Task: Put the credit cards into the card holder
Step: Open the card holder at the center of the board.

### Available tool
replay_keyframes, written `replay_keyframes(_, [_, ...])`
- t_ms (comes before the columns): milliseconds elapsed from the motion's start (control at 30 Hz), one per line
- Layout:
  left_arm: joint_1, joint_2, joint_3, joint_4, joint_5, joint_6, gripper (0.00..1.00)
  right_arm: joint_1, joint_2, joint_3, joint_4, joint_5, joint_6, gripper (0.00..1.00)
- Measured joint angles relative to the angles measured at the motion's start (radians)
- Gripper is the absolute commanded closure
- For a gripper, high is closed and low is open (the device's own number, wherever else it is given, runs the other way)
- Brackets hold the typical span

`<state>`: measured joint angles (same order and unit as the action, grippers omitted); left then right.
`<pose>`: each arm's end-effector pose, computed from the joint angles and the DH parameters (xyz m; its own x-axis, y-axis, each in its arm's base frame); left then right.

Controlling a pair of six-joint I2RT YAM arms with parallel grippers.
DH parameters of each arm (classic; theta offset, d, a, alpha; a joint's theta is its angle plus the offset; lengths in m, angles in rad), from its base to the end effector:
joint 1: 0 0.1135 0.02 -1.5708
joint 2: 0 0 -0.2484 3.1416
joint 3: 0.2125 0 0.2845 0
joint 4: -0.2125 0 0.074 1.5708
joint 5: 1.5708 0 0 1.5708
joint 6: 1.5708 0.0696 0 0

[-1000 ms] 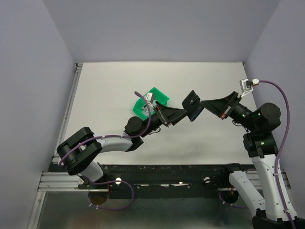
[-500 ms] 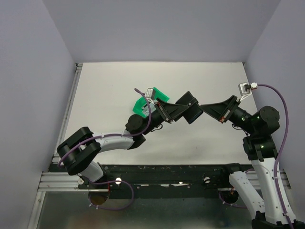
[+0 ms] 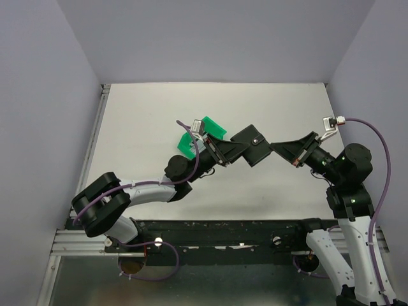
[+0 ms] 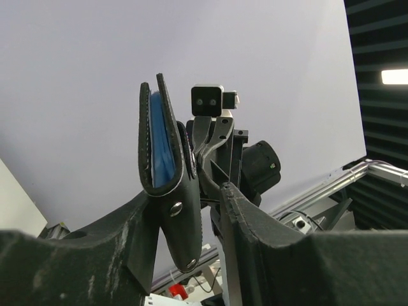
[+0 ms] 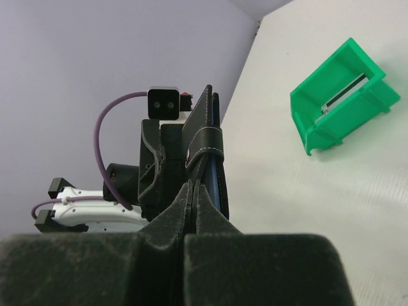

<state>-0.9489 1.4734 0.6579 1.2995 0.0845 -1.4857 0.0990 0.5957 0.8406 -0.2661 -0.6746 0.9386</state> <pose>0.2032 -0.2936 0.2661 -0.8273 -0.5500 -0.1144 0.3426 -0.3327 -0.8786 0.1927 0.0628 0.3758 -0.5760 0.5759 -0.5801 -0.3958 0.4244 0.8144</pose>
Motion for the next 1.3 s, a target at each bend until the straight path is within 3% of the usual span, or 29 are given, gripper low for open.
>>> replay_keyframes(300, [0.000,0.000,-0.004,0.000,-0.002,0.004,0.73,0.000,-0.006,0.000,-0.029,0.035,-0.024,1.00])
replay_keyframes(467, [0.000,0.000,-0.004,-0.001,-0.002,0.011,1.00,0.000,-0.005,0.002,-0.037,0.043,-0.032,0.99])
replay_keyframes(567, [0.000,0.000,-0.004,-0.001,0.002,0.018,1.00,0.000,-0.002,0.007,-0.051,0.047,-0.051,0.91])
replay_keyframes(733, [0.000,-0.026,-0.057,-0.002,0.010,0.065,1.00,0.003,0.003,0.027,-0.121,0.072,-0.126,0.49])
replay_keyframes(833, [0.004,-0.075,-0.097,-0.019,0.019,0.114,1.00,0.003,0.002,0.036,-0.163,0.100,-0.184,0.34])
replay_keyframes(967, [0.009,-0.225,-0.093,-0.209,0.031,0.238,1.00,0.003,-0.003,0.047,-0.212,0.132,-0.276,0.29])
replay_keyframes(1133, [0.009,-0.433,-0.020,-0.645,-0.004,0.471,1.00,0.003,-0.001,0.049,-0.251,0.148,-0.368,0.27])
replay_keyframes(1300, [0.009,-0.516,-0.001,-0.970,-0.094,0.628,1.00,0.003,0.016,0.002,-0.251,0.163,-0.412,0.27])
